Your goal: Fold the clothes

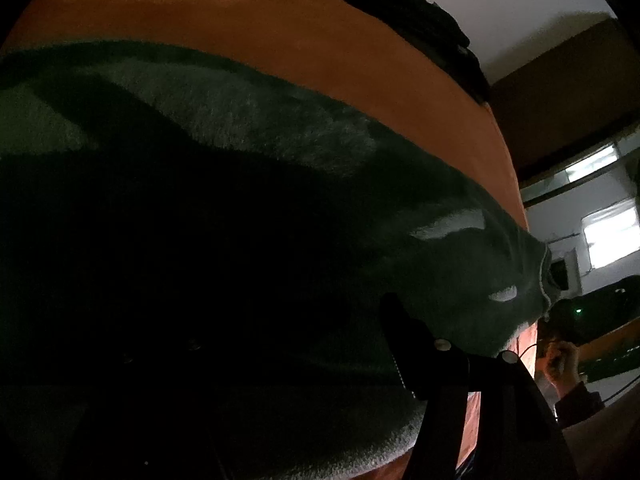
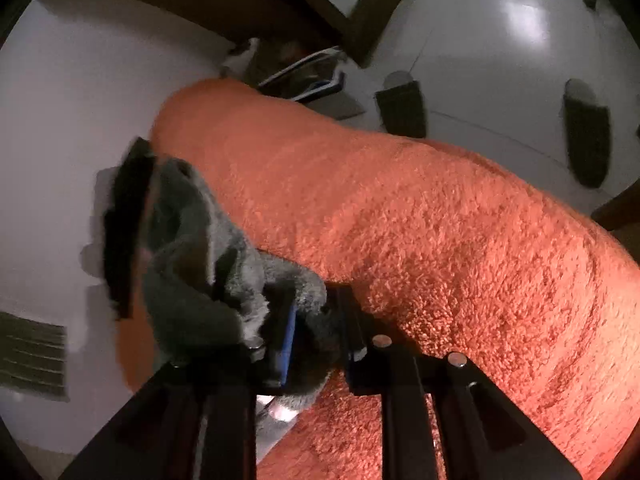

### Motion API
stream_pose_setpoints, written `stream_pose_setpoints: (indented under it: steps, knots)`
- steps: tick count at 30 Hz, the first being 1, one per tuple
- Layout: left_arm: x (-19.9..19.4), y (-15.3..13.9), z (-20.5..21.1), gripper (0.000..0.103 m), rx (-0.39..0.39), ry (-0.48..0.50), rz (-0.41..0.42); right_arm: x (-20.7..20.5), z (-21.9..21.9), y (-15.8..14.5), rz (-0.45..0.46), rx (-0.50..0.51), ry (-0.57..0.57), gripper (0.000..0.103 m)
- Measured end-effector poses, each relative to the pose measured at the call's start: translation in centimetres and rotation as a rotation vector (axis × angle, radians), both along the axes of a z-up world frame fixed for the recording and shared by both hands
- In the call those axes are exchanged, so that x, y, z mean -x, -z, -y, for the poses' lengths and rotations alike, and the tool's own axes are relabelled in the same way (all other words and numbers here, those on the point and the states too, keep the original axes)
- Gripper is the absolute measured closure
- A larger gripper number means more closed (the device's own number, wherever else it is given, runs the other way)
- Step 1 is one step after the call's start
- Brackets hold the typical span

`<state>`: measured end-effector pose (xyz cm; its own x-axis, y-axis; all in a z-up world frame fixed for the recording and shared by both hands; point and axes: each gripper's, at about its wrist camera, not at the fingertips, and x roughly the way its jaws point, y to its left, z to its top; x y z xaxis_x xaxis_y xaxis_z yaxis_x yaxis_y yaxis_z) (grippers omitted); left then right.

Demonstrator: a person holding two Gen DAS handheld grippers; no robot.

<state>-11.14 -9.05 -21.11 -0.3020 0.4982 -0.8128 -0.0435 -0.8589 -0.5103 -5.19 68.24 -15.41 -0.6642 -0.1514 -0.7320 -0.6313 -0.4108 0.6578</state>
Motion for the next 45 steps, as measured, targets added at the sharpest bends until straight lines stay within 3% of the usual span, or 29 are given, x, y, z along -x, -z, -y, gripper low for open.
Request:
stream_pose_setpoints:
  steps: [2, 3, 5, 8, 11, 14, 19, 21, 23, 26, 29, 32, 34, 35, 37, 40, 42, 44, 45]
  knots:
    - [-0.3, -0.6, 0.3, 0.038, 0.007, -0.003, -0.007, -1.3, -0.2, -2.7, 0.01, -0.104, 0.015, 0.071]
    - [-0.3, -0.7, 0.7, 0.038, 0.002, -0.014, -0.006, -1.9, -0.1, -3.7, 0.006, -0.142, 0.032, 0.058]
    - [-0.5, -1.0, 1.5, 0.038, -0.007, -0.036, -0.003, -3.0, -0.1, -5.8, -0.031, -0.183, 0.061, 0.047]
    - [-0.6, -0.9, 2.4, 0.038, -0.024, -0.065, 0.006, -2.5, 1.2, -6.1, -0.089, -0.13, 0.002, 0.047]
    - [-0.5, -0.5, 2.8, 0.038, -0.024, -0.079, 0.016, -0.6, 2.1, -4.7, -0.049, -0.14, -0.044, 0.048]
    - [-0.2, -0.7, 2.4, 0.038, -0.014, -0.075, 0.013, 0.2, 3.1, -4.2, 0.012, -0.2, -0.08, 0.095]
    - [-0.3, -1.1, 2.7, 0.038, -0.011, -0.083, 0.005, -0.8, 5.8, -8.1, -0.024, -0.378, -0.053, 0.096]
    - [-0.4, -1.1, 2.9, 0.038, -0.012, -0.09, 0.007, -0.4, 5.0, -6.5, 0.028, -0.367, -0.057, 0.096]
    - [-0.4, -1.2, 2.9, 0.038, -0.011, -0.092, 0.006, 0.8, 3.3, -2.9, 0.08, -0.299, -0.065, 0.096]
    - [-0.5, -1.4, 3.0, 0.038, -0.008, -0.095, 0.003, 1.5, 2.3, -0.4, 0.119, -0.281, -0.073, 0.09]
    - [-0.6, -1.6, 3.0, 0.038, -0.006, -0.098, 0.0, 1.1, 1.9, -0.5, 0.145, -0.291, -0.061, 0.063]
    - [-0.9, -1.9, 3.2, 0.038, -0.006, -0.112, -0.001, 1.6, 2.3, -4.7, 0.108, -0.384, -0.055, 0.06]
    - [-0.8, -2.0, 3.6, 0.038, -0.002, -0.121, 0.0, 3.2, 2.8, -7.4, 0.058, -0.452, -0.109, 0.045]
    - [-0.8, -2.1, 3.6, 0.038, 0.002, -0.124, -0.003, 5.0, 2.9, -8.3, 0.031, -0.466, -0.172, 0.031]
    - [-0.6, -2.2, 3.7, 0.038, -0.001, -0.132, -0.001, 8.9, 2.8, -8.8, 0.025, -0.463, -0.269, 0.03]
    - [-0.5, -2.3, 3.7, 0.038, -0.016, -0.146, 0.007, 15.4, 2.2, -7.3, 0.091, -0.389, -0.342, 0.03]
    - [-0.5, -2.4, 3.7, 0.038, -0.023, -0.148, 0.009, 19.1, 2.9, -7.2, 0.164, -0.41, -0.422, 0.03]
    - [-0.6, -2.5, 3.5, 0.038, -0.009, -0.14, 0.006, 22.8, 4.3, -6.9, 0.299, -0.461, -0.564, 0.03]
    - [-0.7, -2.5, 3.4, 0.038, -0.002, -0.136, 0.005, 23.9, 4.7, -6.2, 0.357, -0.459, -0.616, 0.035]
